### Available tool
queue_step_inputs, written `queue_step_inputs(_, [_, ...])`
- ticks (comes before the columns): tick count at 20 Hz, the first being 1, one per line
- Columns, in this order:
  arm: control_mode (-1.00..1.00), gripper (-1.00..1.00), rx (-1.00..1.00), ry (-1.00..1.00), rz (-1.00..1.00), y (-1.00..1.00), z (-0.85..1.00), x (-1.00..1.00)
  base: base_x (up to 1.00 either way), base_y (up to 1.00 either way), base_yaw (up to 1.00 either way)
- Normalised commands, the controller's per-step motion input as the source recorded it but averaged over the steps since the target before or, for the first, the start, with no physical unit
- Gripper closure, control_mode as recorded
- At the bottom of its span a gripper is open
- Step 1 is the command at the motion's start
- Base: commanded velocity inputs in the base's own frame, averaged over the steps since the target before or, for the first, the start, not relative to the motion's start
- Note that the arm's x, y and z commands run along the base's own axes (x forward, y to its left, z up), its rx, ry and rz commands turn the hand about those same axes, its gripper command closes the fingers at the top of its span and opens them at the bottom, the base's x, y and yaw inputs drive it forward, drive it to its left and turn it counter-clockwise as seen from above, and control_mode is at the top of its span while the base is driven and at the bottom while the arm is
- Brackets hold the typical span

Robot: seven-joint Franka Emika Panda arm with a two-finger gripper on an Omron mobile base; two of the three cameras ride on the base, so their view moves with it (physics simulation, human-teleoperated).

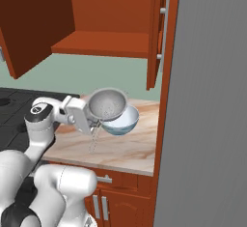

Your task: Open the cabinet and setup a tea strainer by placing it in the bowl upright.

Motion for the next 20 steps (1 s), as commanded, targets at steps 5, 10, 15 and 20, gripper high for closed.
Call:
queue_step_inputs(5, [-1.0,1.0,0.0,0.05,0.0,0.0,-0.23,0.32,0.0,0.0,0.0])
queue_step_inputs(10, [-1.0,1.0,0.0,0.06,0.0,0.0,-0.32,0.28,0.0,0.0,0.0])
queue_step_inputs(15, [-1.0,1.0,0.0,0.05,0.0,0.0,-0.35,0.3,0.0,0.0,0.0])
queue_step_inputs(20, [-1.0,1.0,0.0,0.04,0.0,0.0,-0.36,0.32,0.0,0.0,0.0])
